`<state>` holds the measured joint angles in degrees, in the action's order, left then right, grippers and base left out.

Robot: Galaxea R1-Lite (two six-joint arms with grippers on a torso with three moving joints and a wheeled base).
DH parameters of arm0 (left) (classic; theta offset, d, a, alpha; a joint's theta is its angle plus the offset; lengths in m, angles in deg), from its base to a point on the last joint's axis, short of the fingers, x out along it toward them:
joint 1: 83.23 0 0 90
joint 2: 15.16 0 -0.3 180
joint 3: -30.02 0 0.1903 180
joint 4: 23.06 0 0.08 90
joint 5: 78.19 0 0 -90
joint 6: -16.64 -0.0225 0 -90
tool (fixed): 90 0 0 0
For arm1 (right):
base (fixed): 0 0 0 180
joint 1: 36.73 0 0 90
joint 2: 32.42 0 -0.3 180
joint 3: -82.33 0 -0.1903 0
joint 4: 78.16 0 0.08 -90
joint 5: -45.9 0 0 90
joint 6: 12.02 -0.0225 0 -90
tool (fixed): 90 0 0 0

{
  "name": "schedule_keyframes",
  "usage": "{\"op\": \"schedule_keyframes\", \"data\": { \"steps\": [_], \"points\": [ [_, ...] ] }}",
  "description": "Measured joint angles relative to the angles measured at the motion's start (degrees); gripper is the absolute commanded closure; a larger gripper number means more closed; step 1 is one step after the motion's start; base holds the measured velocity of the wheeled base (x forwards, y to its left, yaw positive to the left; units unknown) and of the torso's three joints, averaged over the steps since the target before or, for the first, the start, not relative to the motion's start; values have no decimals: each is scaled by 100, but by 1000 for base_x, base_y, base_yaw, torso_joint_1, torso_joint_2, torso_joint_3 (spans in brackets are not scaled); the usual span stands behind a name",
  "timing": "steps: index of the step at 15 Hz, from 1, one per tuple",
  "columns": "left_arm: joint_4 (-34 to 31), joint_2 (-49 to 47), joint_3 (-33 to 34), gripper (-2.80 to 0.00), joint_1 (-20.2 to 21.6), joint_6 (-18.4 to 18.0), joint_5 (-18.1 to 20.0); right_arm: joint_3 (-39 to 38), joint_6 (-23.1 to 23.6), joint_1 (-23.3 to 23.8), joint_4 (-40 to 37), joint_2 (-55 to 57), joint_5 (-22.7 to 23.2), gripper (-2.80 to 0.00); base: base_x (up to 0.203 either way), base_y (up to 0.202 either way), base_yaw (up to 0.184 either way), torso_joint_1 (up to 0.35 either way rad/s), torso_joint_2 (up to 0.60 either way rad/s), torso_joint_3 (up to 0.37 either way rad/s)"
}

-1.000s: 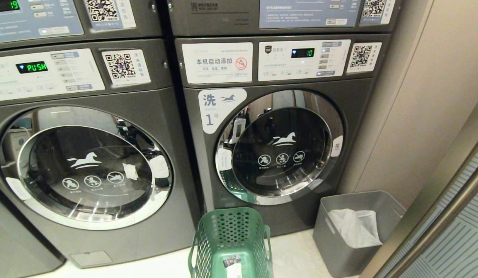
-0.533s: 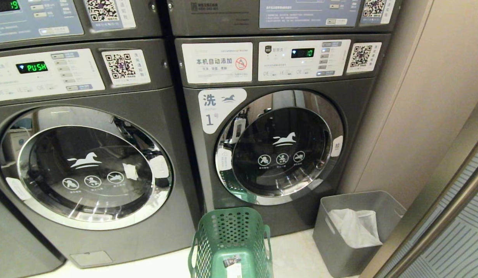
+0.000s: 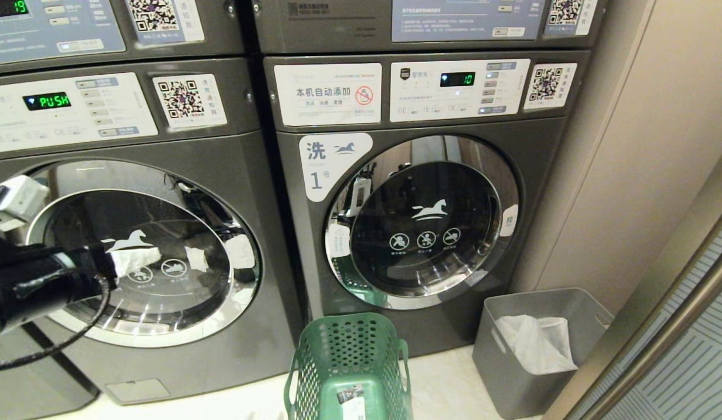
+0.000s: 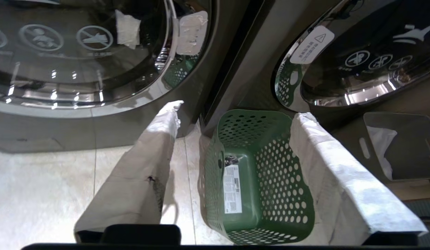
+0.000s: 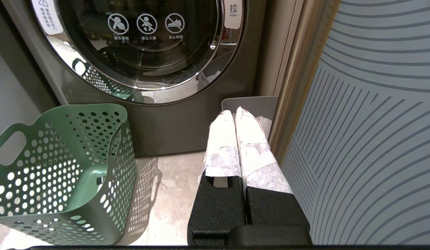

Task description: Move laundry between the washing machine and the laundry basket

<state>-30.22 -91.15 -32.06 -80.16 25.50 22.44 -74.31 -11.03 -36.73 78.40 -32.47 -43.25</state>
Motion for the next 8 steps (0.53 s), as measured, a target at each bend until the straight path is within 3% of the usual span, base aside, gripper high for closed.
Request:
{"op": "schedule_keyframes", "data": {
  "steps": [6, 8],
  "points": [
    [2746, -2050, 579, -280, 507, -308, 1610, 0, -5, 0, 1, 0, 0, 0, 0, 0, 0, 0, 0, 0],
    [3768, -2793, 715, -280, 753, -511, 1926, 0, -5, 0, 2, 0, 0, 0, 0, 0, 0, 0, 0, 0]
  ]
}}
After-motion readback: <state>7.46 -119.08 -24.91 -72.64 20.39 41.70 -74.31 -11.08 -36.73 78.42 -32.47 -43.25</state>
